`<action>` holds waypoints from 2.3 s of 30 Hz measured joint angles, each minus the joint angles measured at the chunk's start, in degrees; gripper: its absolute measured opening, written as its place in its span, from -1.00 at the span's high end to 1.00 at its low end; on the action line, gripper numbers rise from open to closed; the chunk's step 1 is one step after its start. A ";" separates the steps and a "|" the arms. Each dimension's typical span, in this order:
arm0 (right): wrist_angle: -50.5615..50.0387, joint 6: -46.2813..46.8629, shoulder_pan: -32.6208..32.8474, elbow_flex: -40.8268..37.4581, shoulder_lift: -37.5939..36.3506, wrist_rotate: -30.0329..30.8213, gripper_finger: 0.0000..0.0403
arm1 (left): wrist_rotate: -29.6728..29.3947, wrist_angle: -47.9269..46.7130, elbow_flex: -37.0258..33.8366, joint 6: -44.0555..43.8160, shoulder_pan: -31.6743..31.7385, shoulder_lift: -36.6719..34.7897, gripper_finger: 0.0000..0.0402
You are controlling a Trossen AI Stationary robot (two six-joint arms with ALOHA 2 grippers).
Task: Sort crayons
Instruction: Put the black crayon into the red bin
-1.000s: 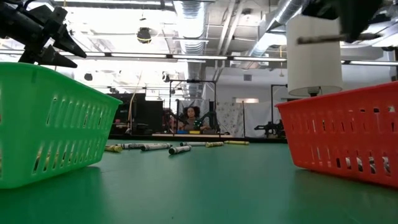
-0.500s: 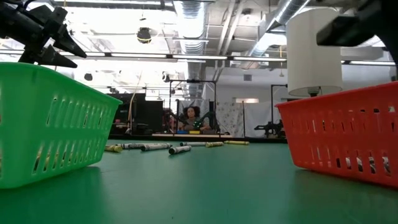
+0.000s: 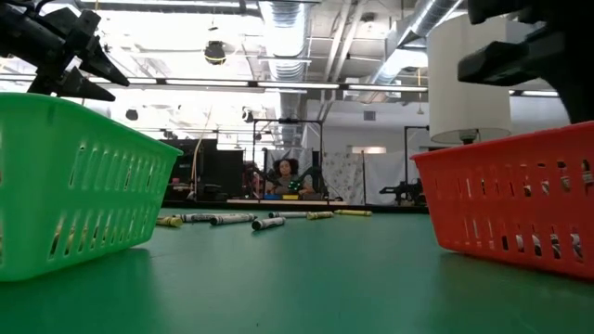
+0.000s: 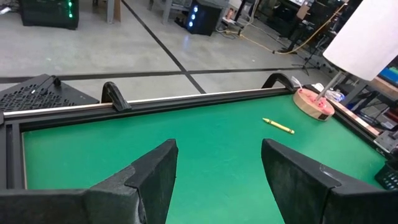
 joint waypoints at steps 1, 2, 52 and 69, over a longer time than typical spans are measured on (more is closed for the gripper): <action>0.08 -0.63 0.00 -0.03 0.00 0.21 0.99 | 0.00 -0.02 0.00 0.00 0.00 0.01 -0.11; 0.76 -1.05 0.02 -0.36 0.00 0.36 0.99 | 0.00 -0.02 0.00 0.00 -0.01 0.00 -0.11; 9.46 -1.63 -1.56 -8.24 -0.26 -2.06 0.78 | -0.44 0.00 0.00 -0.02 -0.01 -0.01 -0.11; 7.19 -2.50 -3.71 -5.84 -6.58 -6.55 0.61 | -0.44 0.00 0.00 -0.01 0.01 0.01 -0.11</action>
